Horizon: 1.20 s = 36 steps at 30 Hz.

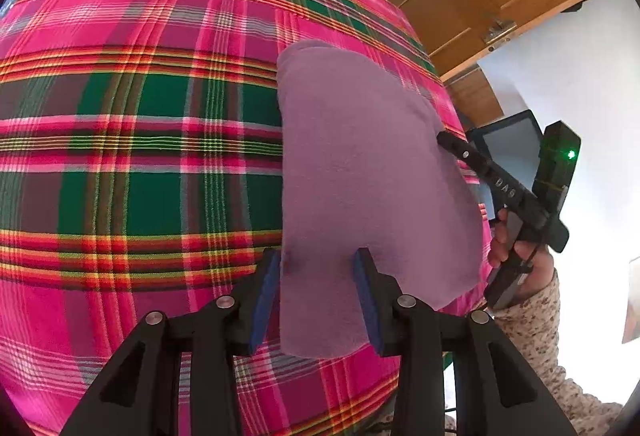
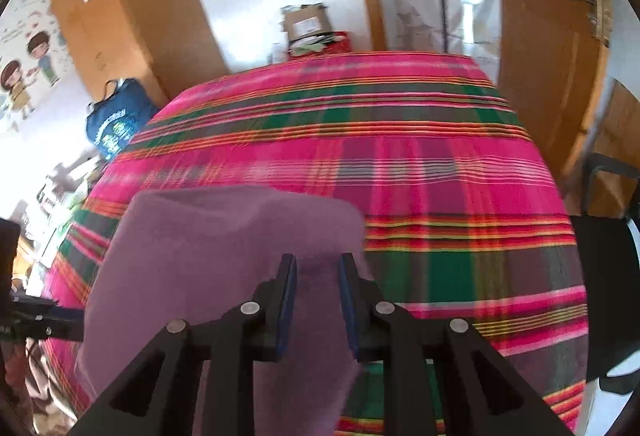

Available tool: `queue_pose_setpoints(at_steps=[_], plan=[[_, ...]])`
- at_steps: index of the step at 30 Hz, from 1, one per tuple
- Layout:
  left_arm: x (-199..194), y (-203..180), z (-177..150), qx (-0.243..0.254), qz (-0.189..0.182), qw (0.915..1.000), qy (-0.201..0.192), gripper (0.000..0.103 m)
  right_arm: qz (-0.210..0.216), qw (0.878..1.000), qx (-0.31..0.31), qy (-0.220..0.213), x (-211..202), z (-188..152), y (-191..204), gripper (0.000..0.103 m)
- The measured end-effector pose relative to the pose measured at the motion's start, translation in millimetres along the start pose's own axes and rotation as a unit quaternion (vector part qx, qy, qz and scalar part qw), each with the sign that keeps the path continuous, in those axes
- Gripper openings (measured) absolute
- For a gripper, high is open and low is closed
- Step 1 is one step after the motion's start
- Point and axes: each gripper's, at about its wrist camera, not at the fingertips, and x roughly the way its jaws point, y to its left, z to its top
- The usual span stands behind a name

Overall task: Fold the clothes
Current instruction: 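Move the open right gripper over the folded mauve garment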

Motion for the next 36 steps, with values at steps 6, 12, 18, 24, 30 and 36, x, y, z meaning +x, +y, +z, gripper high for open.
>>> queue_pose_setpoints(at_steps=[6,12,18,24,30,36], plan=[[-6.6,4.4,2.9,-0.003,0.008,0.9999,-0.008,0.040,-0.034,0.999,0.029,0.003,-4.4,-4.2,-8.8,0.023],[-10.8,10.6,13.0,-0.008,0.009,0.9997,-0.023,0.048,-0.005,0.999,0.036,-0.014,-34.4,-13.8,-7.2,0.028],[-0.5,15.3,26.5,-0.004,-0.006,0.9998,-0.020,0.056,0.022,0.999,0.043,-0.001,-44.1,-33.7,-5.4,0.053],[6.6,13.1,30.7,-0.008,-0.018,0.9997,-0.013,0.056,0.035,0.997,0.060,0.016,-36.1,-47.8,-4.3,0.054],[7.0,10.6,33.1,0.003,-0.020,0.9997,-0.013,0.057,0.016,0.998,0.065,-0.004,-40.2,-44.5,-4.0,0.055],[10.5,9.3,35.2,0.006,-0.016,0.9998,-0.005,0.057,0.058,0.998,-0.002,-0.025,-41.7,4.6,10.5,0.055]])
